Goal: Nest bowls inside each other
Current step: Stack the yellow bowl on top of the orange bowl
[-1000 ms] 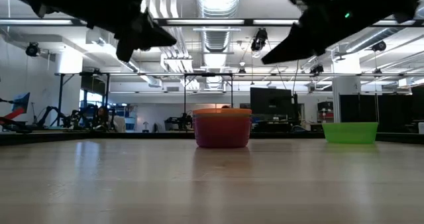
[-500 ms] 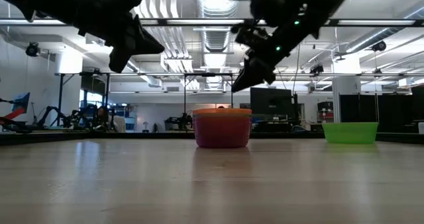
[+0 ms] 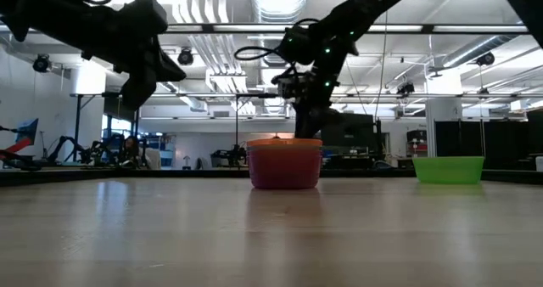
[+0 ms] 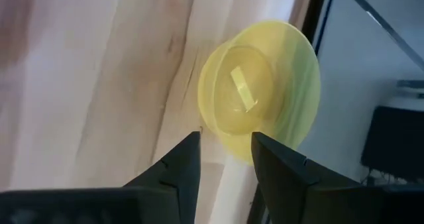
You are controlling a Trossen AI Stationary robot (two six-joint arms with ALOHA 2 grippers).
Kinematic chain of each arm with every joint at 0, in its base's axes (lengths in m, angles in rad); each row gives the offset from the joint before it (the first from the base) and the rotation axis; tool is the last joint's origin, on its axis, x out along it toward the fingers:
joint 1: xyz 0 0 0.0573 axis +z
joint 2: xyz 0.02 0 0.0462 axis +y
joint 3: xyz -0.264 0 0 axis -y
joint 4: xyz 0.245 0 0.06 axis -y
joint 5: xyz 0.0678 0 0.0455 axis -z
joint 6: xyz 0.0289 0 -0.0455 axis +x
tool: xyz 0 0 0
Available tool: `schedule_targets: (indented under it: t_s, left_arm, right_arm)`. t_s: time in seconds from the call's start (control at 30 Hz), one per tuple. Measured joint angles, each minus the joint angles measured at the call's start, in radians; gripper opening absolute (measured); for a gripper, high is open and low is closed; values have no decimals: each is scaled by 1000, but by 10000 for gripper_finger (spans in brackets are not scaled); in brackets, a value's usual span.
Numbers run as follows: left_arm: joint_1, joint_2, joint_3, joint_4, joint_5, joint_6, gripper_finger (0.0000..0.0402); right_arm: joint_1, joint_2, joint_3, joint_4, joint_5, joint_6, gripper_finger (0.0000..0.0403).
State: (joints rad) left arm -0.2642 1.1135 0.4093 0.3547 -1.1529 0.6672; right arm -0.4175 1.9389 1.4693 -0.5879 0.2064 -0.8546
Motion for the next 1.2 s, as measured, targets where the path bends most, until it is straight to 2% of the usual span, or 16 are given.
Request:
schedule_targets:
  t_s: [0.33, 0.57, 0.73, 1.2]
  left_arm:
    - [-18, -82, -35, 3, -5, -5, 0]
    - [-24, -136, -72, 1, -5, -5, 0]
    - [-27, -153, -76, 1, -5, -5, 0]
    - [-27, -152, -76, 1, -4, -5, 0]
  right_arm:
    - [-15, 179, 278, -164, -15, -81, 115]
    - [-56, 302, 547, -421, -173, -49, 105]
    - [-108, 375, 678, -531, -248, 9, 92]
    - [-146, 414, 679, -579, -268, 59, 78]
